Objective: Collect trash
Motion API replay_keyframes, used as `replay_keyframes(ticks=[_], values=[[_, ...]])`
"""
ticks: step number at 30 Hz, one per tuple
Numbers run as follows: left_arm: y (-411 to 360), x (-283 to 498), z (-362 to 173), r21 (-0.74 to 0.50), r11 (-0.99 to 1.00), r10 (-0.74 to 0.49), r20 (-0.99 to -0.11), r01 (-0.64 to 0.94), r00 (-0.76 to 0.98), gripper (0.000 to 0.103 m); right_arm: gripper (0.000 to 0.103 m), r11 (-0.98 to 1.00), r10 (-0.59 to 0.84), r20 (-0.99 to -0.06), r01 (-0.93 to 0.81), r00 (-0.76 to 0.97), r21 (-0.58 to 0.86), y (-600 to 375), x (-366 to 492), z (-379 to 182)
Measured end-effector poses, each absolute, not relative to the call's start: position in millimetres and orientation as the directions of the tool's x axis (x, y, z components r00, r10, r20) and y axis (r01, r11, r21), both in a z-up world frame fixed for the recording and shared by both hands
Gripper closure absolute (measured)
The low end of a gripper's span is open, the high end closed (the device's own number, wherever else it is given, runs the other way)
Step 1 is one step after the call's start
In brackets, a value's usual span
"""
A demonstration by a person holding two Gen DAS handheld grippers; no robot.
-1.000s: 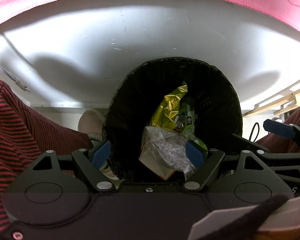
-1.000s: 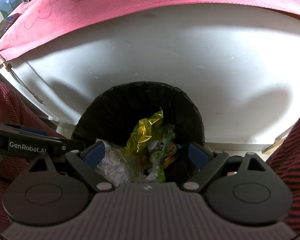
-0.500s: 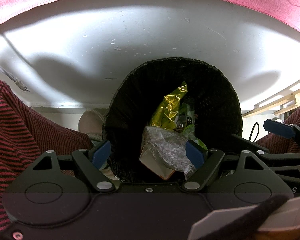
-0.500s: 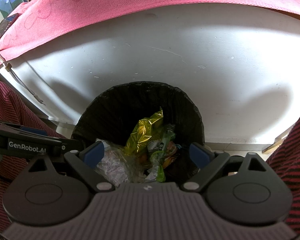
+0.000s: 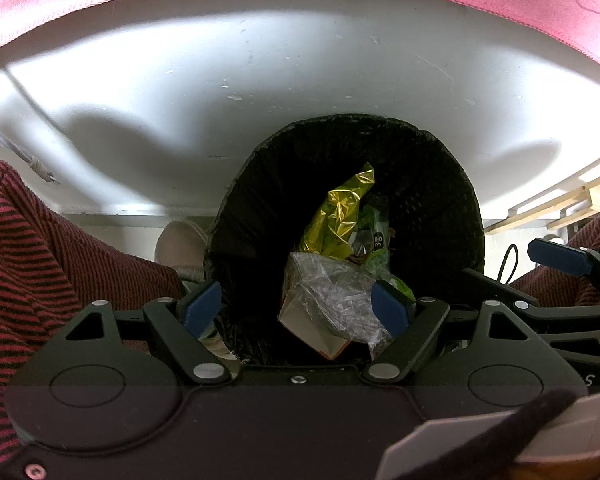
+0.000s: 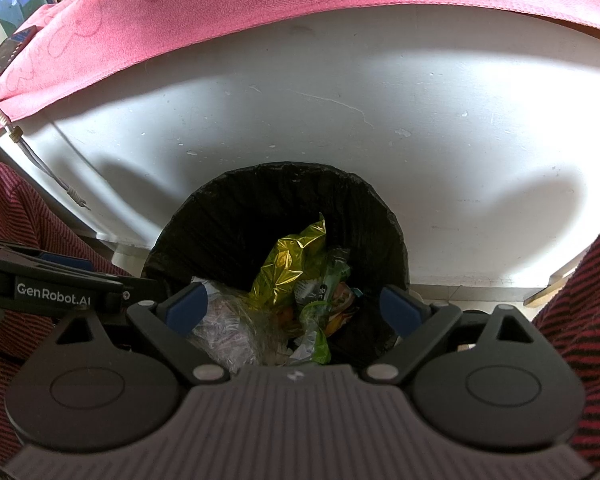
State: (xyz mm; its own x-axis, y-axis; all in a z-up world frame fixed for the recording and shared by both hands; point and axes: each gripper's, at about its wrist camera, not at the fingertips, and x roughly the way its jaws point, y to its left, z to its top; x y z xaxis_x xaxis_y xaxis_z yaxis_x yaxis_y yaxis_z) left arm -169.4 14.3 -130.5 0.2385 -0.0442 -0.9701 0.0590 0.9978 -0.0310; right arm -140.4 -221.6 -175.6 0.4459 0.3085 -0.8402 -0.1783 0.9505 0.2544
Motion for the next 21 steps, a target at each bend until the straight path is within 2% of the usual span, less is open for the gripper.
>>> replay_keyframes(ticks=[21], values=[[15.7, -170.5, -131.1, -0.029, 0.997, -0.044, -0.967, 0.066, 0.250, 0.021, 0.005, 0.951, 0.308, -0.841, -0.177, 0.445, 0.255, -221.3, -140.6, -176.3]])
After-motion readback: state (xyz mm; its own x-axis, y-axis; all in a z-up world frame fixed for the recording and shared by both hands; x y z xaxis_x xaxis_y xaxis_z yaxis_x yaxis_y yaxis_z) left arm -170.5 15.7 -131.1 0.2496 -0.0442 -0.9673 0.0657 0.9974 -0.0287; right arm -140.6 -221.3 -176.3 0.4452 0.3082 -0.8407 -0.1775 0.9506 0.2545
